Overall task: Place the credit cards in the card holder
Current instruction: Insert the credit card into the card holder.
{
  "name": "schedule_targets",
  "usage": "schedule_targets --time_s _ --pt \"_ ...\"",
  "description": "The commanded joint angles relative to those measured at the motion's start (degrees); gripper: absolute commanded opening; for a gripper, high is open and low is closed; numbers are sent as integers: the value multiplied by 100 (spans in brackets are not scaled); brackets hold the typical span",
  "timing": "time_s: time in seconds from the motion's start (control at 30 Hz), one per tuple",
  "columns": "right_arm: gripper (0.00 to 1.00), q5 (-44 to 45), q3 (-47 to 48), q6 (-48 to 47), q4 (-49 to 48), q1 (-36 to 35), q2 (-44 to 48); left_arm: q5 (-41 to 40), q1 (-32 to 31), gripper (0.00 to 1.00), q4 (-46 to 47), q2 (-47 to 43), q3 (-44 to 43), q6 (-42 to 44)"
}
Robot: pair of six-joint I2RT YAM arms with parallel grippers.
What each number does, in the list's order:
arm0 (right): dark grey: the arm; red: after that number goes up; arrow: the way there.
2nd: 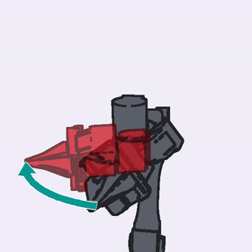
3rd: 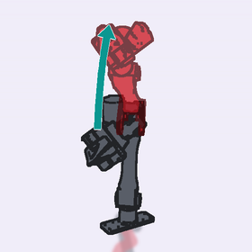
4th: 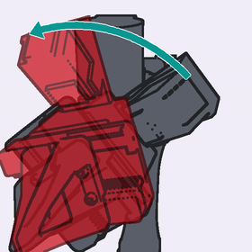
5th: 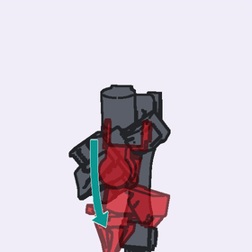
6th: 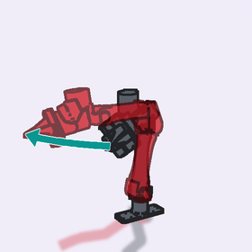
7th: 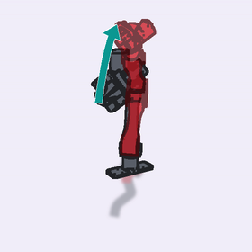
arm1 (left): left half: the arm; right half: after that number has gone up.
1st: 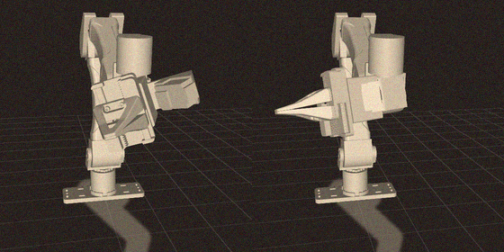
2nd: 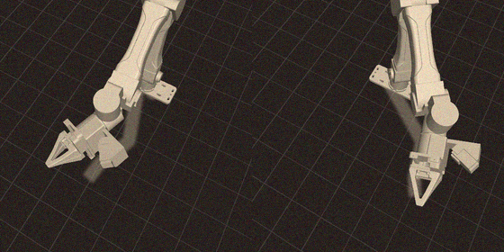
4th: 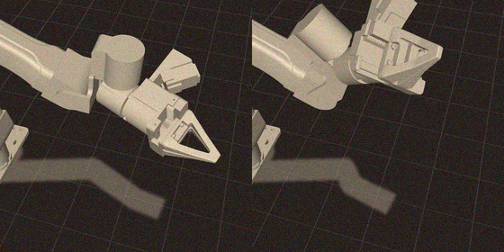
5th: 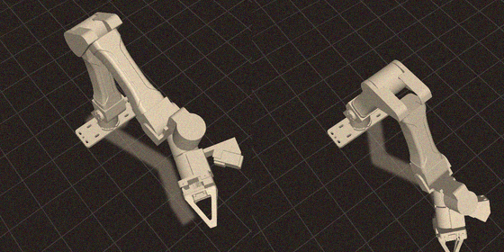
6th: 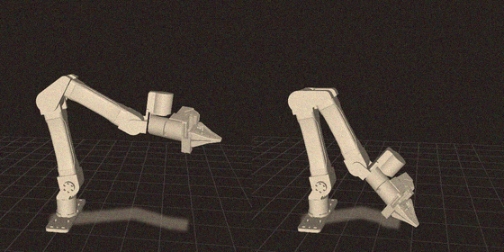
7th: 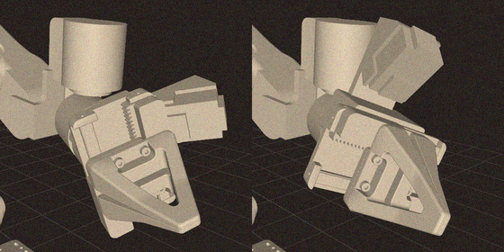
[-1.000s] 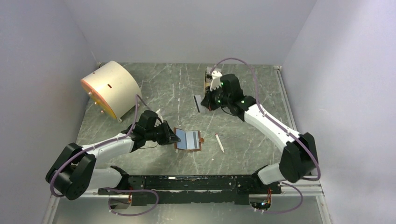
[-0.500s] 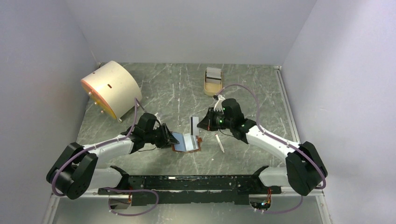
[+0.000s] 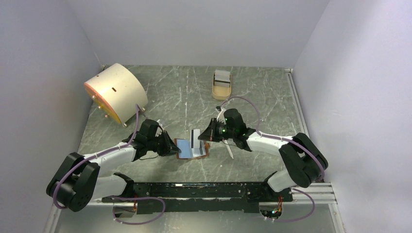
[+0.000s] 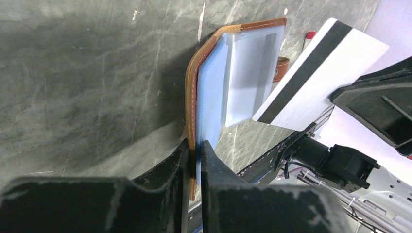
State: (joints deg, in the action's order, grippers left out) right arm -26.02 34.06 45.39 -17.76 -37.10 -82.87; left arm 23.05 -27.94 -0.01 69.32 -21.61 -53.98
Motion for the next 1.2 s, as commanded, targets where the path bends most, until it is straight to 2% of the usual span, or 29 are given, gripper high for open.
schedule_targets --time_s 0.0,0.37,0.63,1.17 --pt "0 -108 -54 208 -531 -52 -310 -170 60 13 -212 96 -76 221" --pt "0 -150 -191 295 -962 -69 -975 -170 61 17 -132 279 24 282" --pt "0 -233 -315 339 -1116 -94 -1197 -237 61 14 -115 371 67 317" --pt "0 -418 -221 89 -736 -101 -1318 -231 62 17 -54 450 85 370"
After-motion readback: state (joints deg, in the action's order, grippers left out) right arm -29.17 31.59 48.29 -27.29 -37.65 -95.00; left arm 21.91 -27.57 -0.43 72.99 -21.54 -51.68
